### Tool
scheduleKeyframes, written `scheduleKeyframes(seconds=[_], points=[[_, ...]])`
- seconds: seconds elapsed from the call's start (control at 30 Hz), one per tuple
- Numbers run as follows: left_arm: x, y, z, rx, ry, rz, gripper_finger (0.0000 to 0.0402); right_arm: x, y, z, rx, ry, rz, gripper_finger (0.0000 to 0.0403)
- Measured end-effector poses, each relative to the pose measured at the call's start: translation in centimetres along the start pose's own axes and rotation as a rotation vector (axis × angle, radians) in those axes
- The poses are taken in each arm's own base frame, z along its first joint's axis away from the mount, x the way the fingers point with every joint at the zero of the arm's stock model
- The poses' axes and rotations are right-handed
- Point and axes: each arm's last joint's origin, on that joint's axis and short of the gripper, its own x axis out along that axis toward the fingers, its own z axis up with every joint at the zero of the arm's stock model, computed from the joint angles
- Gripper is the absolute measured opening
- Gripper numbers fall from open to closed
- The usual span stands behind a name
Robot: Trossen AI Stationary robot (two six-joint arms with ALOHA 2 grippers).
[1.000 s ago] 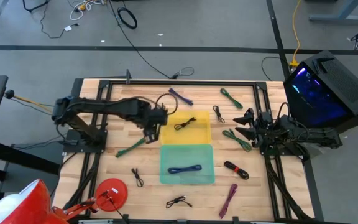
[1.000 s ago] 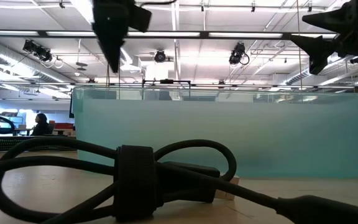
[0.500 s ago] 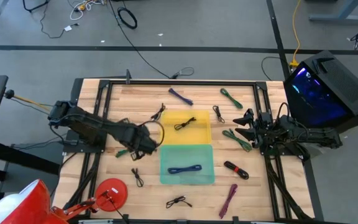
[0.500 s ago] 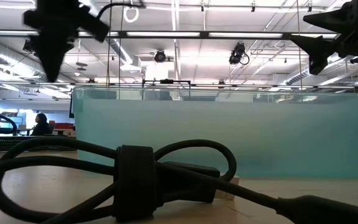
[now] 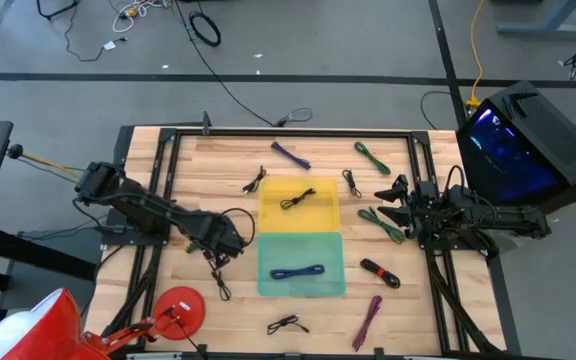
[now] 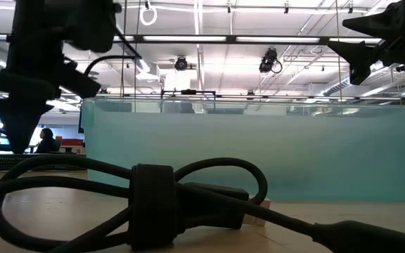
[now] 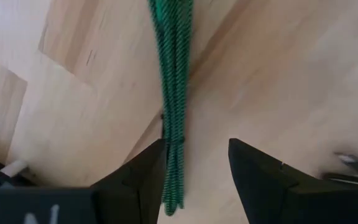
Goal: Pick & Place USB Port
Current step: Put the striped green charger cable into the blue bin
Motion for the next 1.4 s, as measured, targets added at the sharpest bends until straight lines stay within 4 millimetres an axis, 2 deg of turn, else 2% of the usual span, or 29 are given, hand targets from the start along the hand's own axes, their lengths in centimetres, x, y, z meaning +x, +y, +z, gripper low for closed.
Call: scheduleKeyframes(seconds=[0.2,0.53,0.63,0.8,0.97,1.07,1.13,1.3,1.4], points=[[1.5,1.1,-0.1,-0.029,0.026,0.032,0.0179,0.0,0.0,0.0,0.0,0.005,-0.001,0.0223],[3.5,1.8,0.3,-0.026,-0.016,-0.038,0.0175,0.0,0.0,-0.1,0.0,0.005,-0.002,0.0223],[3.5,1.8,0.4,-0.004,-0.015,-0.048,0.0143,0.0,0.0,-0.1,0.0,0.006,-0.002,0.0223],[3.6,1.9,0.7,0.023,-0.009,-0.064,0.0026,0.0,0.0,-0.1,0.0,0.013,-0.004,0.0223],[3.5,2.0,0.9,0.021,-0.018,-0.046,0.002,0.0,0.0,-0.1,0.0,0.013,-0.004,0.0223],[2.6,1.8,1.3,0.03,-0.032,-0.023,0.0019,0.0,0.0,-0.1,0.0,0.013,-0.005,0.0223],[1.2,1.7,1.7,0.05,-0.049,-0.009,0.0019,0.0,-0.1,-0.1,0.0,0.014,-0.008,0.0223],[-4.2,1.7,2.7,0.114,-0.087,0.091,0.0019,0.0,-0.1,-0.2,-0.001,0.023,-0.013,0.0223],[-8.4,1.9,3.4,0.128,-0.159,0.136,0.0019,0.0,-0.1,-0.3,-0.001,0.029,-0.019,0.0223]])
